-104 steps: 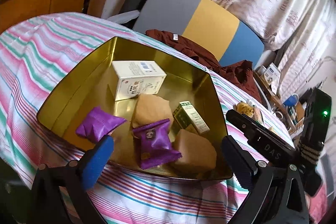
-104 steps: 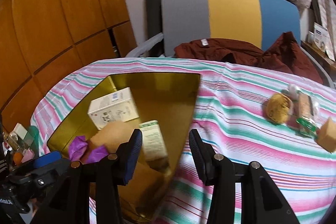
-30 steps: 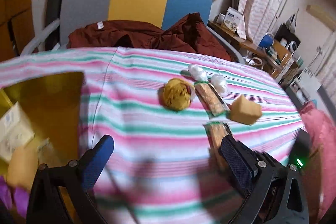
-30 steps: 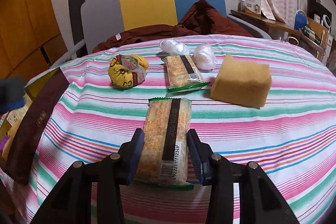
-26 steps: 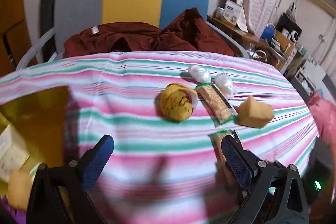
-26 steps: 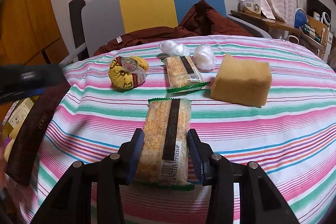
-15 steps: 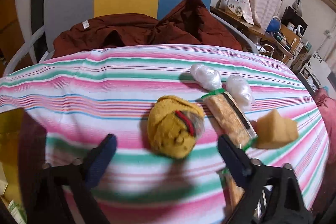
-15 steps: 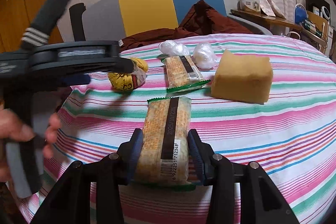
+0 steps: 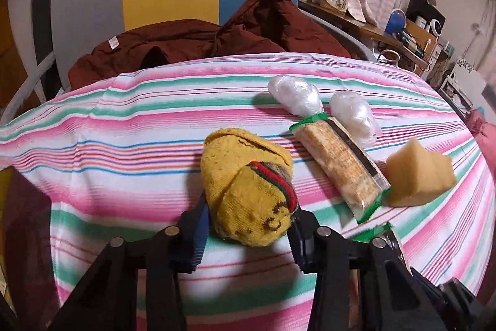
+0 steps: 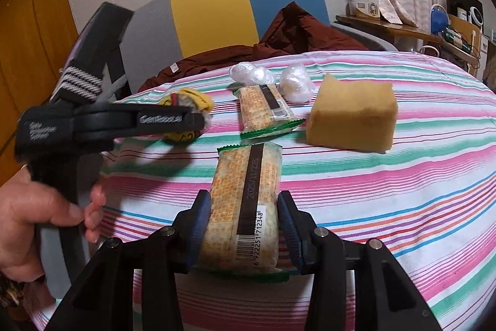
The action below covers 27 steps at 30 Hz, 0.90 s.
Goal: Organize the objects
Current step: 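Carry the yellow knitted toy over the gold tray with the left tool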
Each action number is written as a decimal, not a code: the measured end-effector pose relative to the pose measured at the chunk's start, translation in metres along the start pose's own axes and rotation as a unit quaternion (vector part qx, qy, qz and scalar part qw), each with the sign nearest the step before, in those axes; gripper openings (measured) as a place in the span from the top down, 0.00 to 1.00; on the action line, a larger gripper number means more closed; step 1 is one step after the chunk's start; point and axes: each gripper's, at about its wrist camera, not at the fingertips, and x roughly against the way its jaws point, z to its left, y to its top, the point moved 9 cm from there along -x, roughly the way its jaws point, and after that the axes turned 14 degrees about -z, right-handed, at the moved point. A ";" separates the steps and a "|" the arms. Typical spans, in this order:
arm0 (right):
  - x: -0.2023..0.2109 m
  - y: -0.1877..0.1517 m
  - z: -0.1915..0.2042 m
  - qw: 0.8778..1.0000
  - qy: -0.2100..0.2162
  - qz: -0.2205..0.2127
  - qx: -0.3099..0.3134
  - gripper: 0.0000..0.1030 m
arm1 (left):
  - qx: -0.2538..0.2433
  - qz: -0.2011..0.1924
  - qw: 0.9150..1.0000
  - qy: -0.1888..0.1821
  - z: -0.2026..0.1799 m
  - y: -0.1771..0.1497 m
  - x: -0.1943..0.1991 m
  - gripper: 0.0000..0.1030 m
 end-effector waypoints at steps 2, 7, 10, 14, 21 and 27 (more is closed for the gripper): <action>0.000 0.000 -0.001 1.000 -0.002 0.000 -0.001 0.57 | 0.016 0.000 1.000 -0.004 0.003 -0.001 0.005 0.59; 0.000 0.000 -0.001 1.000 -0.005 0.000 0.002 0.57 | 0.029 -0.008 0.999 -0.014 0.007 -0.009 0.029 0.59; 0.000 0.001 -0.001 1.000 -0.007 0.000 0.004 0.57 | 0.038 -0.021 0.999 -0.024 0.008 -0.011 0.051 0.59; 0.000 0.001 -0.001 1.000 -0.009 0.000 0.006 0.57 | 0.057 -0.032 0.997 -0.040 0.008 -0.014 0.079 0.59; 0.000 0.001 -0.001 1.000 -0.013 0.001 0.011 0.57 | 0.073 -0.055 0.994 -0.058 0.016 -0.020 0.132 0.59; 0.001 0.001 -0.001 1.000 -0.020 0.001 0.016 0.57 | 0.092 -0.080 0.991 -0.047 0.040 -0.024 0.171 0.59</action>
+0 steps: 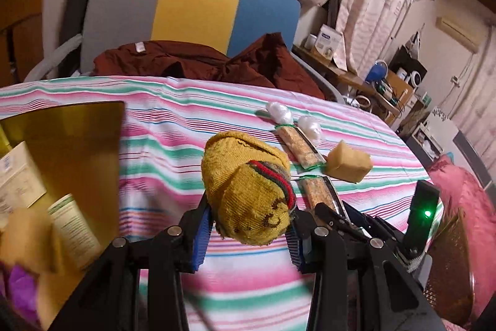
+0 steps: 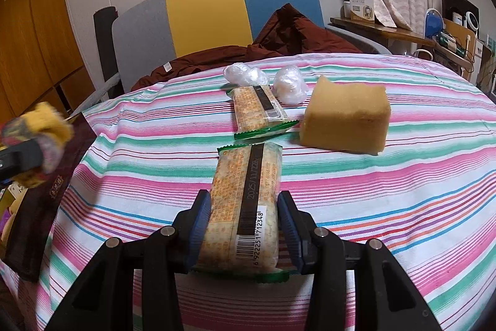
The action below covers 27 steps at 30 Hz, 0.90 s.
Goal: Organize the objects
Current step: 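Carry the yellow knitted toy over the gold tray with the left tool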
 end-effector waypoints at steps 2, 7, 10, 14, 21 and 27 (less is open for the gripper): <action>0.000 0.000 0.000 1.000 -0.003 0.000 0.003 0.57 | 0.008 -0.008 1.000 0.003 0.009 0.003 0.011 0.59; 0.000 0.001 0.000 1.000 -0.010 -0.001 0.010 0.57 | 0.036 -0.032 0.999 0.017 0.040 0.010 0.042 0.59; 0.000 0.001 0.001 1.000 -0.015 -0.001 0.016 0.57 | 0.051 -0.044 0.997 0.029 0.061 0.013 0.059 0.59; 0.001 0.001 0.003 0.999 -0.022 -0.001 0.027 0.57 | 0.068 -0.059 0.994 0.059 0.098 0.016 0.083 0.59; 0.001 0.000 0.005 0.998 -0.033 0.000 0.045 0.57 | 0.108 -0.083 0.982 0.128 0.168 0.006 0.117 0.59; 0.001 0.001 0.008 0.997 -0.044 -0.001 0.063 0.57 | 0.158 -0.085 0.967 0.179 0.224 -0.011 0.134 0.59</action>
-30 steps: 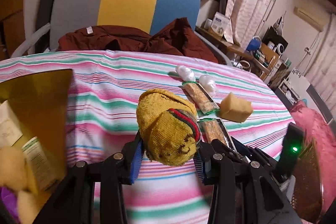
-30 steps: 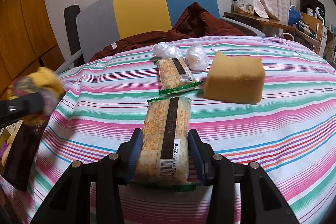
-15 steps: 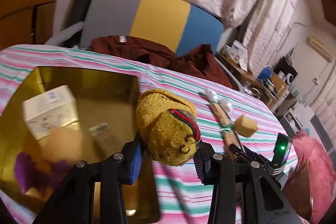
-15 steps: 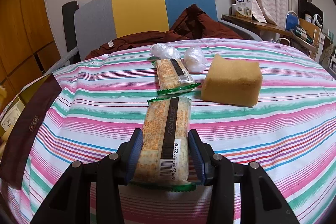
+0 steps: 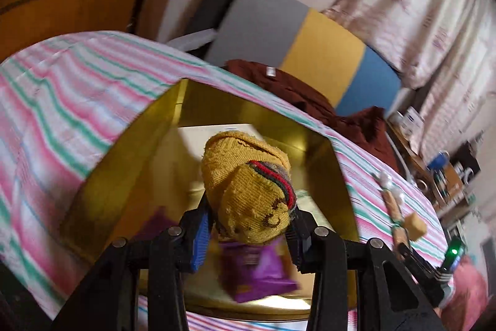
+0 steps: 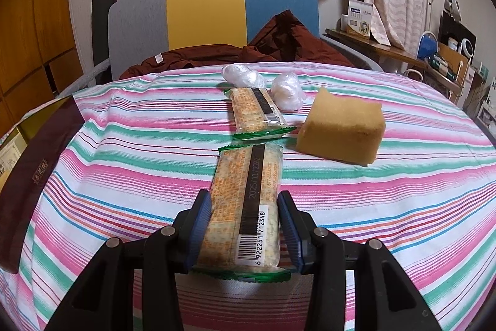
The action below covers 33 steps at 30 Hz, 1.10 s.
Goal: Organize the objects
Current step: 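Carry the yellow knitted toy over the gold tray with the left tool, then drop the knitted toy into the tray with the left tool while the right drops the crackers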
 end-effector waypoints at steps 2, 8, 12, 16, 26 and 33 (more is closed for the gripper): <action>0.001 0.001 0.001 1.000 -0.003 -0.001 0.005 0.57 | 0.004 -0.002 1.000 0.009 0.010 0.001 0.000 0.59; 0.006 0.005 0.004 1.000 0.001 -0.014 0.015 0.59 | 0.009 0.001 0.999 0.031 0.037 0.000 -0.005 0.59; 0.013 0.009 0.013 1.000 0.011 -0.017 0.019 0.59 | 0.016 0.009 0.999 0.036 0.048 -0.001 -0.011 0.59; 0.021 0.016 0.027 0.999 0.035 -0.019 -0.004 0.59 | 0.009 0.018 0.999 0.040 0.053 -0.003 -0.016 0.58; 0.046 0.061 0.135 0.985 0.170 -0.038 0.004 0.59 | 0.007 0.024 0.999 0.037 0.048 -0.003 -0.016 0.38; 0.045 0.084 0.224 0.968 0.244 -0.034 0.048 0.59 | -0.026 -0.013 0.998 0.053 0.030 0.003 -0.002 0.00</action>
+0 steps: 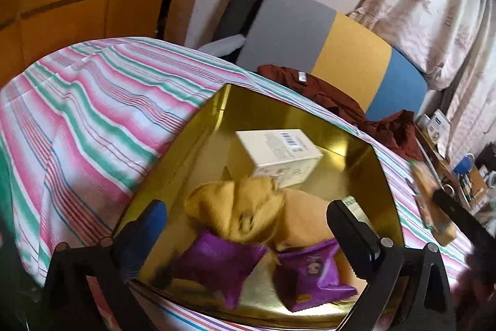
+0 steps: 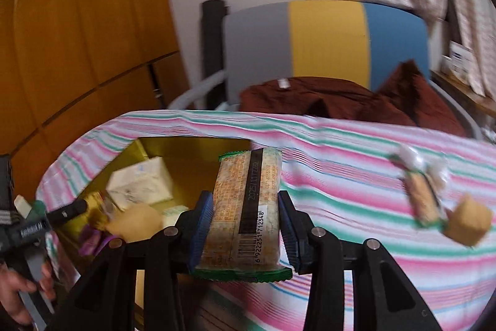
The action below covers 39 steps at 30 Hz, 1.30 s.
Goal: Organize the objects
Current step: 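Drop the knitted toy into the tray with the left tool while the right drops the crackers, then move the right tool to the remaining tan sponge and grasp it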
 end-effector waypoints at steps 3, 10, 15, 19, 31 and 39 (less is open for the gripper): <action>-0.024 0.001 0.018 0.999 0.013 0.022 0.033 0.59 | -0.001 -0.010 1.000 0.000 -0.003 0.004 0.005 0.00; -0.083 0.002 0.037 0.994 0.019 0.085 0.066 0.67 | 0.026 0.005 1.000 0.004 -0.005 0.003 0.009 0.00; -0.100 -0.003 0.044 0.989 0.011 0.104 0.102 0.67 | 0.043 0.012 0.999 0.002 -0.006 0.002 0.011 0.00; -0.090 -0.004 0.042 0.992 0.015 0.098 0.081 0.67 | 0.043 0.009 0.999 0.001 -0.009 0.004 0.014 0.00; -0.045 -0.014 0.012 0.998 -0.009 0.069 -0.010 0.65 | 0.047 0.036 0.998 -0.028 -0.029 -0.010 0.015 0.00; -0.014 -0.044 -0.048 0.993 -0.065 0.080 -0.058 0.64 | 0.015 0.052 0.996 -0.075 -0.064 -0.023 0.021 0.00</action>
